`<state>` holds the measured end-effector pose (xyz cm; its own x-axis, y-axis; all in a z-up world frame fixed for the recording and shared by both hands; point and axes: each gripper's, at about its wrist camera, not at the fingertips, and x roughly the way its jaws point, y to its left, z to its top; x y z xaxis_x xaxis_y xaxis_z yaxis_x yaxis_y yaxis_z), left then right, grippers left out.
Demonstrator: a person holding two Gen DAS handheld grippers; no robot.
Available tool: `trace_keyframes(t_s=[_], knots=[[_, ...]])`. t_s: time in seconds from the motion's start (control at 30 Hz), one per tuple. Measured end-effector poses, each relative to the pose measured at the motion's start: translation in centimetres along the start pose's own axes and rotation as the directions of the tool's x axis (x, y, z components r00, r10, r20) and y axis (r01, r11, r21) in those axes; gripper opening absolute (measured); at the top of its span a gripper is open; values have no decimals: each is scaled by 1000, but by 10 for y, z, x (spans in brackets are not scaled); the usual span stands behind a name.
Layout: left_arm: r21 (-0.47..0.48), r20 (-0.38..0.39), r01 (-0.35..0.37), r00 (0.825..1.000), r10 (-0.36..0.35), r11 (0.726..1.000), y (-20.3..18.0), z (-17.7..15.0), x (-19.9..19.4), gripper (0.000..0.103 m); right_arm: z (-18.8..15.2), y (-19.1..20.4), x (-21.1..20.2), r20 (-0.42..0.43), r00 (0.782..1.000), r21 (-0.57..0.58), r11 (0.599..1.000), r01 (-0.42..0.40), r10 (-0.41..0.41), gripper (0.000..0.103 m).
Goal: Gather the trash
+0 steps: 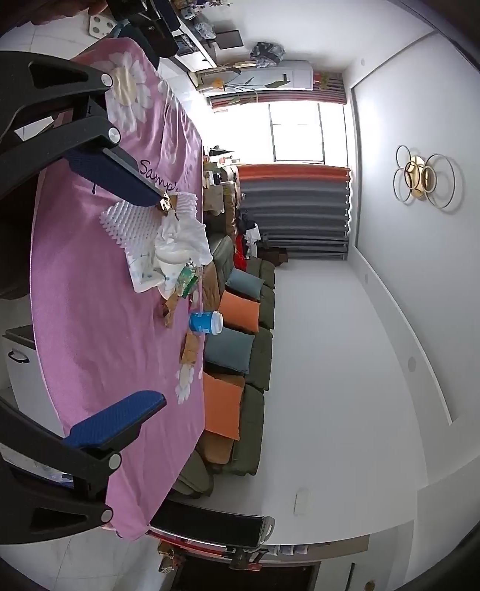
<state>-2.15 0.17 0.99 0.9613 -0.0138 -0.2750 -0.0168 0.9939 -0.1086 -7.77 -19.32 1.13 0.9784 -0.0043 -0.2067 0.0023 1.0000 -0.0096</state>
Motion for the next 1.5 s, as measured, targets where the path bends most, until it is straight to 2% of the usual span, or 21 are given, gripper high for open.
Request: trace_keyframes(t_s=[0.17, 0.7, 1.5], knots=[[-6, -15, 6, 1000, -6, 1000, 0, 2, 8, 98, -3, -1, 8, -17, 1000, -1, 1000, -12, 12, 97], [-28, -38, -38, 999, 37, 999, 8, 3, 42, 98, -4, 4, 47, -61, 996, -1, 998, -69, 69, 97], [-33, -34, -49, 998, 48, 998, 13, 8, 63, 98, 1, 6, 70, -75, 995, 3, 998, -63, 63, 97]])
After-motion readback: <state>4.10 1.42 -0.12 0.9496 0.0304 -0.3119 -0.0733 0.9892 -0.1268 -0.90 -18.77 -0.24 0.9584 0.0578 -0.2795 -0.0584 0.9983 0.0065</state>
